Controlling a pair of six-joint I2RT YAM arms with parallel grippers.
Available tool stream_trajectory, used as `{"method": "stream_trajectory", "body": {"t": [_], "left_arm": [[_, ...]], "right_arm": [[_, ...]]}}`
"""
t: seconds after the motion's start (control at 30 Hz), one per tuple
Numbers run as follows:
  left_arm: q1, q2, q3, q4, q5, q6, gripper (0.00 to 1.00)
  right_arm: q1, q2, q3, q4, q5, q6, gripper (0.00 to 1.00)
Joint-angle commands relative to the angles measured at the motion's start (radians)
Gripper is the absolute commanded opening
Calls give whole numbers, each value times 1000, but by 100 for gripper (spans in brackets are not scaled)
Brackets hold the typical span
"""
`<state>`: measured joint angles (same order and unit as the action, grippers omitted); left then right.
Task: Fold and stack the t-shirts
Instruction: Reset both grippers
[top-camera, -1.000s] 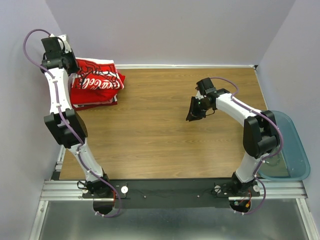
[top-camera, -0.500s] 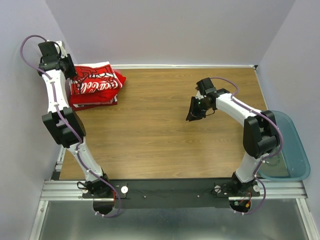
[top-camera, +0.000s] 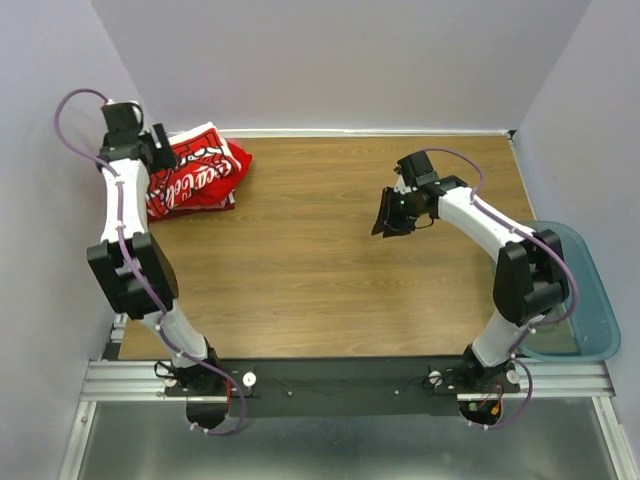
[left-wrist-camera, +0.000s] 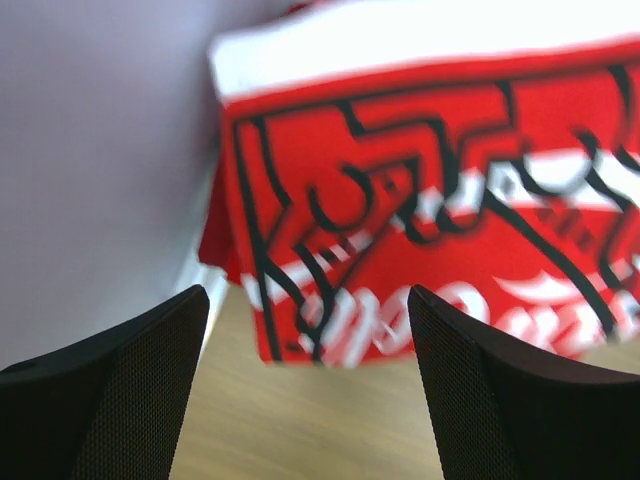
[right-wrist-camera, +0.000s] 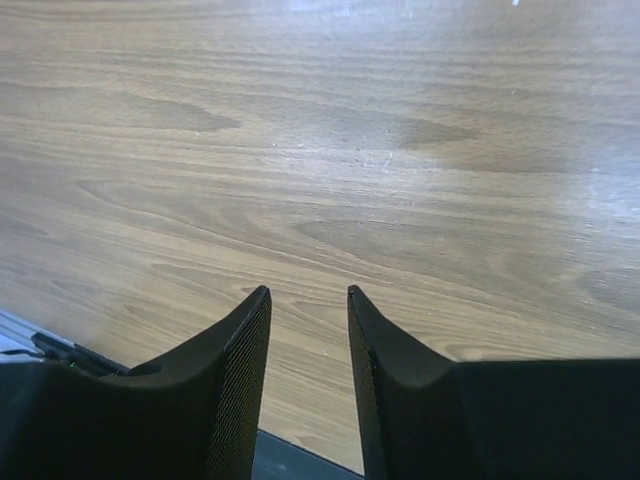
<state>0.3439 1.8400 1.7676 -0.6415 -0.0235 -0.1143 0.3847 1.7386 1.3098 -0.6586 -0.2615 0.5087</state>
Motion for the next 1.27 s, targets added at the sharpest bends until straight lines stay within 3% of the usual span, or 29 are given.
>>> {"method": "stream_trajectory", "body": {"t": [0.0,0.13,0.27,0.37,0.6,0.87,1.23], "left_arm": [[-143,-212,-197,189,-38,-51,88],[-331,-378,-394,307,-76,-119,88],[-600,-585,-595,419,-139,-225,88],[-774,-699,-684,442,-234,-306,88],[-1038,-803,-758,419,-349,-406,88],[-1155,-792,-731,365,-438,-452,89],[-1169,-838,-734,303,-519,-484,91]], "right_arm": [[5,-89,3,-7,79,-53,44],[5,-157,-15,11,134,-75,45],[5,-226,-55,43,186,-78,47],[3,-280,-90,65,218,-72,47],[3,-401,-187,109,257,-64,50],[3,-497,-248,116,281,-85,51],[5,-609,-291,114,281,-87,52]]}}
